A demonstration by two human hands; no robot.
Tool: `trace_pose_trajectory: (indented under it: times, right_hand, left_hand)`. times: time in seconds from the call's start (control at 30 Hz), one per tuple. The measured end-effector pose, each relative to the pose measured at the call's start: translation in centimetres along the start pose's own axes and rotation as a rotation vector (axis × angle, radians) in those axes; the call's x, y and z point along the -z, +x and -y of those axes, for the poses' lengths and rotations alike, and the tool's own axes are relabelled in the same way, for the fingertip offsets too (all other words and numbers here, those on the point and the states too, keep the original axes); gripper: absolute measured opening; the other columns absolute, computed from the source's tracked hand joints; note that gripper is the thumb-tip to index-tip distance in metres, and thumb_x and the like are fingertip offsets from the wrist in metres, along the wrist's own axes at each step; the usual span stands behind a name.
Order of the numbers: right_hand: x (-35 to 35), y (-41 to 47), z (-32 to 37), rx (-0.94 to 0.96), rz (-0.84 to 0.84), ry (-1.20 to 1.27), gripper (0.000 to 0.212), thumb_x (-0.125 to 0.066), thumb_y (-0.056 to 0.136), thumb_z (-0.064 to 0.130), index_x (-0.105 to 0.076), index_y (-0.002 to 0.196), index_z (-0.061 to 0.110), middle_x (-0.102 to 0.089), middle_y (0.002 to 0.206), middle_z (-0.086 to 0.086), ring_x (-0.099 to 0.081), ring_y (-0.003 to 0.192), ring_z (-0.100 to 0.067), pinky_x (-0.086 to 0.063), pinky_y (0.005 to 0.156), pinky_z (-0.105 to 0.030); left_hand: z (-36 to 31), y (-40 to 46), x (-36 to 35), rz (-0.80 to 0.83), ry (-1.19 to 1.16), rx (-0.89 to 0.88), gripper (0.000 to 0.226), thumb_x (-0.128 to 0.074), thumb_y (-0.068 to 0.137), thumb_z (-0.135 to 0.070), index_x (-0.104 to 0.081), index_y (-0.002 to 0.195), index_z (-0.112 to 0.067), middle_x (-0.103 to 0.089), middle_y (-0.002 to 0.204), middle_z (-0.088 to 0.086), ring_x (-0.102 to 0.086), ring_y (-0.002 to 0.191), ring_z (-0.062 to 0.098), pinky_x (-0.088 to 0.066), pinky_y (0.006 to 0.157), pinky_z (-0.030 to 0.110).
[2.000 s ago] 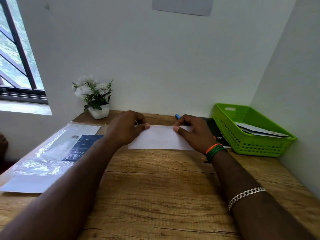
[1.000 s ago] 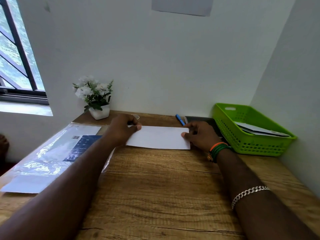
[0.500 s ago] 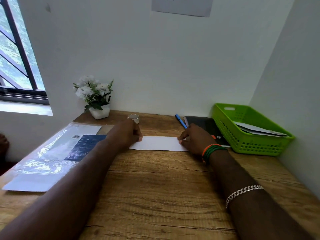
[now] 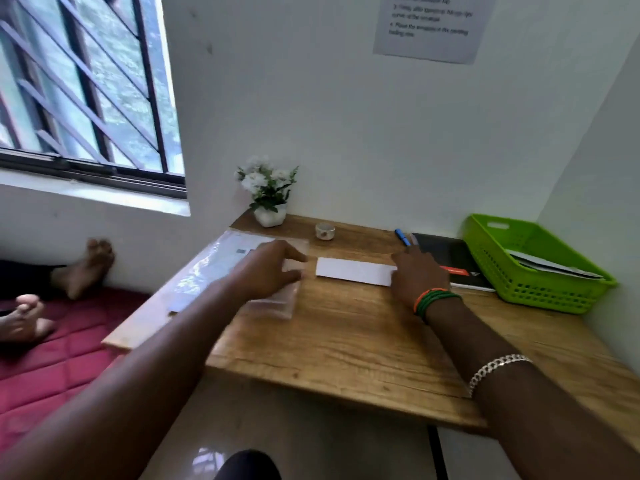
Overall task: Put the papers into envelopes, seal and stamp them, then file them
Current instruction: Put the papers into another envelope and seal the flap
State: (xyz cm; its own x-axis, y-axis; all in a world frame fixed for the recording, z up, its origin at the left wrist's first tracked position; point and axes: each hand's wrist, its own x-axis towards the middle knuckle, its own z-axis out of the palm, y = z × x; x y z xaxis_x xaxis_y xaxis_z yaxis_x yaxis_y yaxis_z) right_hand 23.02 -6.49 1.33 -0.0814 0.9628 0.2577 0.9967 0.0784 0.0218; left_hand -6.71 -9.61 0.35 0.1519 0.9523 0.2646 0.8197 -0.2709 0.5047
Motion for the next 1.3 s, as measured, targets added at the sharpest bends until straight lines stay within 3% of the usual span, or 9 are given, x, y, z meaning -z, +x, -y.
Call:
trace_pose_trajectory:
  times: [0.17, 0.37, 0.47, 0.6, 0.77, 0.93, 1.1, 1.2, 1.3]
  right_hand:
    - [1.9, -4.2, 8.2, 0.431, -0.013, 0.541, 0.022, -0.064, 0.092, 0.021, -0.072, 0.112, 0.022, -0.065, 0.117, 0.000, -0.058, 0.104, -0.014, -0.048, 0.097, -0.037]
    - [1.4, -9.2, 19.5, 0.742, 0.011, 0.537, 0.031, -0.061, 0.093, 0.045, -0.073, 0.114, 0.027, -0.068, 0.117, 0.006, -0.054, 0.112, -0.015, -0.046, 0.092, -0.039]
    - [0.3, -11.1, 22.2, 0.769, -0.076, 0.376, 0.040, -0.053, 0.091, 0.057, -0.072, 0.111, 0.028, -0.070, 0.112, 0.007, -0.055, 0.110, -0.019, -0.046, 0.091, -0.044]
    - [0.0, -12.4, 22.1, 0.778, -0.155, 0.409, 0.037, -0.058, 0.087, 0.060, -0.074, 0.102, 0.029, -0.068, 0.094, 0.009, -0.055, 0.099, -0.016, -0.047, 0.084, -0.043]
    - [0.0, -12.2, 22.1, 0.717, -0.080, 0.408, 0.052, -0.051, 0.088, 0.066, -0.065, 0.123, 0.029, -0.064, 0.124, 0.005, -0.053, 0.115, -0.020, -0.046, 0.094, -0.043]
    - [0.1, -12.4, 22.1, 0.761, -0.127, 0.383, 0.053, -0.048, 0.089, 0.069, -0.072, 0.108, 0.026, -0.070, 0.099, 0.005, -0.057, 0.101, -0.019, -0.047, 0.086, -0.044]
    - [0.1, -13.4, 21.8, 0.791, -0.136, 0.325, 0.072, -0.055, 0.079, 0.077, -0.057, 0.134, 0.030, -0.060, 0.131, 0.006, -0.052, 0.120, -0.020, -0.044, 0.092, -0.042]
    - [0.5, -13.8, 21.6, 0.829, -0.121, 0.290, 0.050, -0.068, 0.080, 0.060, -0.067, 0.118, 0.028, -0.068, 0.116, 0.004, -0.058, 0.107, -0.023, -0.047, 0.088, -0.042]
    - [2.3, -14.9, 21.2, 0.853, -0.134, 0.482, 0.020, -0.073, 0.084, 0.040, -0.076, 0.097, 0.026, -0.073, 0.092, 0.007, -0.065, 0.086, -0.017, -0.054, 0.073, -0.038]
  left_hand:
    - [8.6, -7.9, 5.1, -0.093, 0.021, 0.028, 0.063, -0.052, 0.081, -0.081, -0.073, 0.119, -0.035, -0.067, 0.130, -0.015, -0.060, 0.122, 0.005, -0.046, 0.109, 0.035]
    - [10.7, -10.6, 4.6, -0.142, -0.158, 0.018, 0.037, -0.043, 0.106, -0.047, -0.072, 0.123, -0.030, -0.068, 0.131, -0.009, -0.060, 0.123, 0.007, -0.043, 0.108, 0.029]
    - [10.2, -10.4, 4.7, -0.179, -0.303, 0.115, 0.047, -0.035, 0.110, -0.043, -0.074, 0.123, -0.020, -0.072, 0.126, 0.000, -0.062, 0.122, 0.013, -0.041, 0.103, 0.026]
    - [10.7, -10.3, 5.1, -0.160, -0.449, 0.179, 0.070, -0.026, 0.096, -0.066, -0.078, 0.115, -0.024, -0.075, 0.120, -0.006, -0.063, 0.120, 0.012, -0.041, 0.109, 0.032]
    - [10.9, -10.0, 5.3, -0.133, -0.674, 0.204, 0.073, -0.027, 0.092, -0.069, -0.077, 0.114, -0.021, -0.077, 0.116, -0.001, -0.067, 0.116, 0.013, -0.042, 0.114, 0.040]
    - [10.4, -10.6, 5.2, -0.164, -0.664, 0.225, 0.070, -0.023, 0.099, -0.066, -0.077, 0.117, -0.025, -0.074, 0.121, -0.004, -0.065, 0.118, 0.012, -0.047, 0.100, 0.031]
    - [9.9, -10.8, 5.5, -0.224, -0.746, 0.255, 0.077, -0.023, 0.094, -0.069, -0.078, 0.114, -0.019, -0.075, 0.119, 0.001, -0.067, 0.117, 0.018, -0.049, 0.093, 0.033]
    - [10.0, -10.7, 5.3, -0.240, -0.694, 0.264, 0.077, -0.023, 0.094, -0.070, -0.081, 0.107, -0.021, -0.076, 0.118, 0.000, -0.067, 0.116, 0.019, -0.048, 0.100, 0.037]
    - [10.1, -10.4, 5.2, -0.252, -0.698, 0.269, 0.080, -0.020, 0.096, -0.072, -0.083, 0.098, -0.022, -0.078, 0.111, 0.002, -0.068, 0.114, 0.022, -0.042, 0.111, 0.042]
